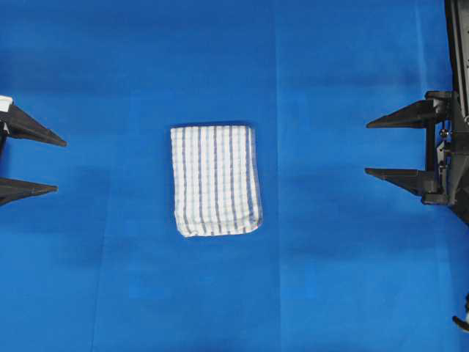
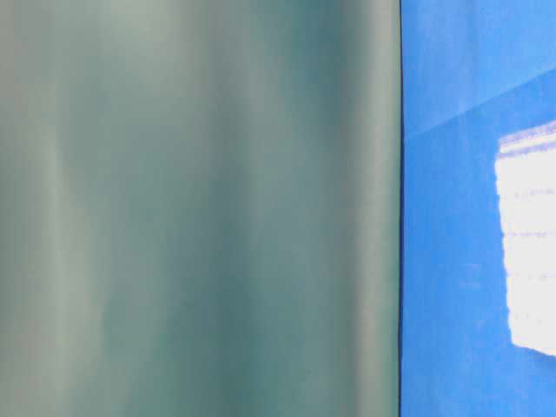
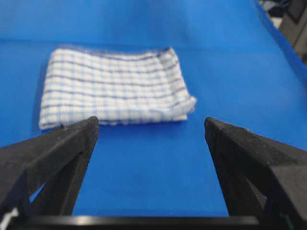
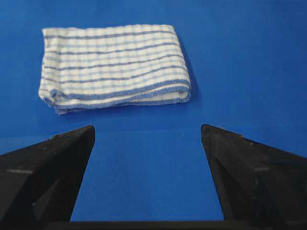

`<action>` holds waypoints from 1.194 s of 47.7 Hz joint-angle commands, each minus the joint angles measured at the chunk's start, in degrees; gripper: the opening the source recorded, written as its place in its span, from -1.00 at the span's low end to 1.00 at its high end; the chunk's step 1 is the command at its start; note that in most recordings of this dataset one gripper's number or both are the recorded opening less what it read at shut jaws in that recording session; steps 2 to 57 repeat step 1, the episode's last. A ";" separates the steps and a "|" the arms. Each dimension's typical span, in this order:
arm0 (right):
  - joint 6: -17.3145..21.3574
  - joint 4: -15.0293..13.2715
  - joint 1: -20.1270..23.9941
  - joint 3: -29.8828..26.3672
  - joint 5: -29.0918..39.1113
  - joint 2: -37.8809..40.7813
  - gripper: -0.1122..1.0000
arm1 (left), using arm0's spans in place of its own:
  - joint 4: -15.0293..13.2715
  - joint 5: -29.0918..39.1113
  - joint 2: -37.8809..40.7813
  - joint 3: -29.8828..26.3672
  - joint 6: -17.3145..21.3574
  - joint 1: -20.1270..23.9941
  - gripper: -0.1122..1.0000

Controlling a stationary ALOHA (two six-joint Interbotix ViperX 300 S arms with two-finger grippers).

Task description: Fold the blue towel.

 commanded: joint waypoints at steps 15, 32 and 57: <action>0.09 0.00 0.09 -0.62 -0.44 0.53 0.65 | 0.18 -0.09 0.18 -0.44 0.35 0.18 0.75; 0.09 0.00 0.09 -0.62 -0.44 0.53 0.65 | 0.18 -0.09 0.18 -0.44 0.35 0.18 0.75; 0.09 0.00 0.09 -0.62 -0.44 0.53 0.65 | 0.18 -0.09 0.18 -0.44 0.35 0.18 0.75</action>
